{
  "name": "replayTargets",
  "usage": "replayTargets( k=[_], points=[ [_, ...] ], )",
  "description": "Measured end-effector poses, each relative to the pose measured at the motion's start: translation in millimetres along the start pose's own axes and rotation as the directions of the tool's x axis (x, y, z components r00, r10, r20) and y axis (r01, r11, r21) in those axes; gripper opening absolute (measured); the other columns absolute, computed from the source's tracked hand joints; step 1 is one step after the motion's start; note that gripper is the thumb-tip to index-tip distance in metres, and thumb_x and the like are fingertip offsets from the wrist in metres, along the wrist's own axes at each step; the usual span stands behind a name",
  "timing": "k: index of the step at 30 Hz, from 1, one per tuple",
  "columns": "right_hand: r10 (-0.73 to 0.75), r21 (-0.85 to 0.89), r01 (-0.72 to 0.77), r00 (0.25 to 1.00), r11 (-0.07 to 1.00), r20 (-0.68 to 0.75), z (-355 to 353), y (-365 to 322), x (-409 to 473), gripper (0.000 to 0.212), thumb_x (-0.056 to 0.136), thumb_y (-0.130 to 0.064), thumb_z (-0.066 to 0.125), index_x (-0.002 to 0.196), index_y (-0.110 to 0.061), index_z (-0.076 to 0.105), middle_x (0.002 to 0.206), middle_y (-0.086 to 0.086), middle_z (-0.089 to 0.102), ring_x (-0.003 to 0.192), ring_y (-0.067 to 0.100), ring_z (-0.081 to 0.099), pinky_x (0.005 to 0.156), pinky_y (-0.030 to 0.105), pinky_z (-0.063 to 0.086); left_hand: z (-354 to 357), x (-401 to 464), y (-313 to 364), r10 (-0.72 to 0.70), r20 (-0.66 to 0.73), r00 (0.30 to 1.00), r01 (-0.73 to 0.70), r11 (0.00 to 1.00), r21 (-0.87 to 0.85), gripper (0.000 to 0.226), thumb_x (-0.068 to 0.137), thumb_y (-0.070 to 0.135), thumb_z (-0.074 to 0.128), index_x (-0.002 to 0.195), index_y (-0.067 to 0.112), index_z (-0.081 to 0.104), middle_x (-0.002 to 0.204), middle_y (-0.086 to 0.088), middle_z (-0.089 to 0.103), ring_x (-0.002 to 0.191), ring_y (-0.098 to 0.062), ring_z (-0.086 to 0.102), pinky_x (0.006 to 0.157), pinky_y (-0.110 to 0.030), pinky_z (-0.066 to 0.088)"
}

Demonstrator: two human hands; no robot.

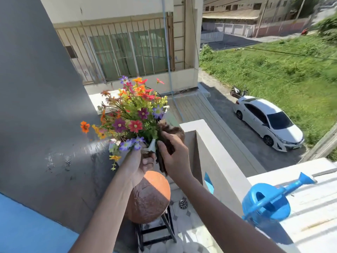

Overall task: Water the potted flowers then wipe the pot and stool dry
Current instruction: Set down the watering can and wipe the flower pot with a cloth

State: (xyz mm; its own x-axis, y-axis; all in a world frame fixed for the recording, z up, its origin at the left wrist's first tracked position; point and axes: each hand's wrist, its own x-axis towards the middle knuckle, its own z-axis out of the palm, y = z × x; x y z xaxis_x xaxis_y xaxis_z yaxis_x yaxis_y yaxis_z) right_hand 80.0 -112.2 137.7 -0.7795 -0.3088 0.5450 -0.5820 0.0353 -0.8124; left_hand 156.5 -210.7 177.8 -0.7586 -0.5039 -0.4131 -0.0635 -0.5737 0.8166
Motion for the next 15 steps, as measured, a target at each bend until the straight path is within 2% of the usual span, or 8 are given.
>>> replayTargets(
  k=[2, 3, 6, 7, 9, 12, 13, 15],
  points=[
    [0.023, -0.01, -0.022, 0.998, 1.0, 0.057, -0.8, 5.9, -17.8, 0.028, 0.09, -0.011, 0.067, 0.118, -0.01, 0.068, 0.105, -0.012, 0.067, 0.099, -0.018, 0.055, 0.088, 0.008, 0.043, -4.4, 0.8, 0.3, -0.003, 0.005, 1.0, 0.003, 1.0, 0.006, 0.026, 0.104, 0.016, 0.031, 0.083, 0.011, 0.047, 0.062, -0.011, 0.047, 0.029, -0.005, 0.032, 0.028, -0.015, 0.025],
    [0.028, -0.013, -0.028, 0.998, 1.0, 0.056, -1.1, 7.2, -17.1, 0.027, 0.09, -0.01, 0.067, 0.117, -0.011, 0.069, 0.104, -0.013, 0.066, 0.098, -0.018, 0.055, 0.088, 0.007, 0.042, -5.6, 1.2, -0.8, -0.012, 0.014, 1.0, 0.011, 1.0, 0.007, 0.026, 0.104, 0.015, 0.031, 0.084, 0.012, 0.047, 0.063, -0.011, 0.046, 0.028, -0.005, 0.032, 0.027, -0.015, 0.025],
    [-0.006, 0.027, 0.006, 1.0, 1.0, 0.012, -1.3, 3.1, 4.9, 0.023, 0.09, -0.009, 0.066, 0.111, -0.005, 0.07, 0.105, -0.001, 0.069, 0.099, -0.002, 0.06, 0.091, 0.014, 0.045, -5.2, 1.6, -4.1, -0.018, 0.056, 0.998, 0.017, 1.0, 0.022, 0.03, 0.103, 0.016, 0.029, 0.079, 0.011, 0.045, 0.063, -0.01, 0.045, 0.029, -0.006, 0.032, 0.029, -0.016, 0.024],
    [0.008, 0.046, -0.007, 1.0, 0.999, -0.016, -2.3, 0.8, 17.2, 0.023, 0.09, -0.009, 0.066, 0.112, -0.004, 0.07, 0.105, -0.001, 0.069, 0.098, -0.002, 0.06, 0.091, 0.015, 0.045, -4.4, 1.2, -4.6, -0.023, 0.075, 0.997, 0.021, 0.999, 0.027, 0.031, 0.103, 0.016, 0.029, 0.077, 0.011, 0.045, 0.063, -0.01, 0.045, 0.03, -0.006, 0.031, 0.03, -0.016, 0.024],
    [0.129, 0.111, -0.123, 0.991, 0.986, -0.046, -6.8, -4.4, 41.5, 0.031, 0.088, -0.012, 0.069, 0.119, -0.008, 0.067, 0.103, -0.008, 0.067, 0.093, -0.013, 0.059, 0.088, 0.01, 0.043, -3.9, -0.1, -4.8, -0.04, 0.114, 0.993, 0.036, 0.999, 0.038, 0.033, 0.101, 0.014, 0.031, 0.073, 0.01, 0.048, 0.063, -0.01, 0.046, 0.031, -0.006, 0.031, 0.031, -0.017, 0.023],
    [0.27, 0.176, -0.255, 0.961, 0.951, -0.065, -12.5, -0.3, 65.2, 0.056, 0.083, -0.016, 0.076, 0.134, -0.013, 0.055, 0.089, -0.009, 0.069, 0.08, -0.005, 0.064, 0.081, 0.013, 0.049, -1.0, -4.2, -3.9, -0.04, 0.139, 0.99, 0.032, 0.998, 0.054, 0.03, 0.101, 0.011, 0.033, 0.077, 0.007, 0.05, 0.062, -0.009, 0.048, 0.033, -0.006, 0.032, 0.032, -0.017, 0.023],
    [0.314, 0.205, -0.297, 0.948, 0.932, -0.054, -13.0, 3.1, 68.3, 0.055, 0.082, -0.016, 0.077, 0.132, -0.014, 0.055, 0.082, -0.011, 0.068, 0.073, -0.007, 0.062, 0.076, 0.015, 0.049, -0.6, -3.8, -3.8, -0.034, 0.135, 0.99, 0.027, 0.998, 0.059, 0.028, 0.101, 0.01, 0.033, 0.078, 0.008, 0.049, 0.063, -0.009, 0.047, 0.033, -0.006, 0.032, 0.032, -0.017, 0.023],
    [0.374, 0.252, -0.354, 0.927, 0.901, -0.036, -11.1, 9.2, 69.4, 0.034, 0.079, -0.022, 0.081, 0.108, -0.014, 0.065, 0.071, -0.012, 0.068, 0.06, -0.008, 0.055, 0.067, 0.02, 0.047, 0.4, -2.6, -3.7, -0.029, 0.127, 0.992, 0.021, 0.998, 0.062, 0.027, 0.099, 0.007, 0.034, 0.075, 0.01, 0.045, 0.064, -0.01, 0.045, 0.033, -0.006, 0.031, 0.031, -0.017, 0.022]
  ],
)
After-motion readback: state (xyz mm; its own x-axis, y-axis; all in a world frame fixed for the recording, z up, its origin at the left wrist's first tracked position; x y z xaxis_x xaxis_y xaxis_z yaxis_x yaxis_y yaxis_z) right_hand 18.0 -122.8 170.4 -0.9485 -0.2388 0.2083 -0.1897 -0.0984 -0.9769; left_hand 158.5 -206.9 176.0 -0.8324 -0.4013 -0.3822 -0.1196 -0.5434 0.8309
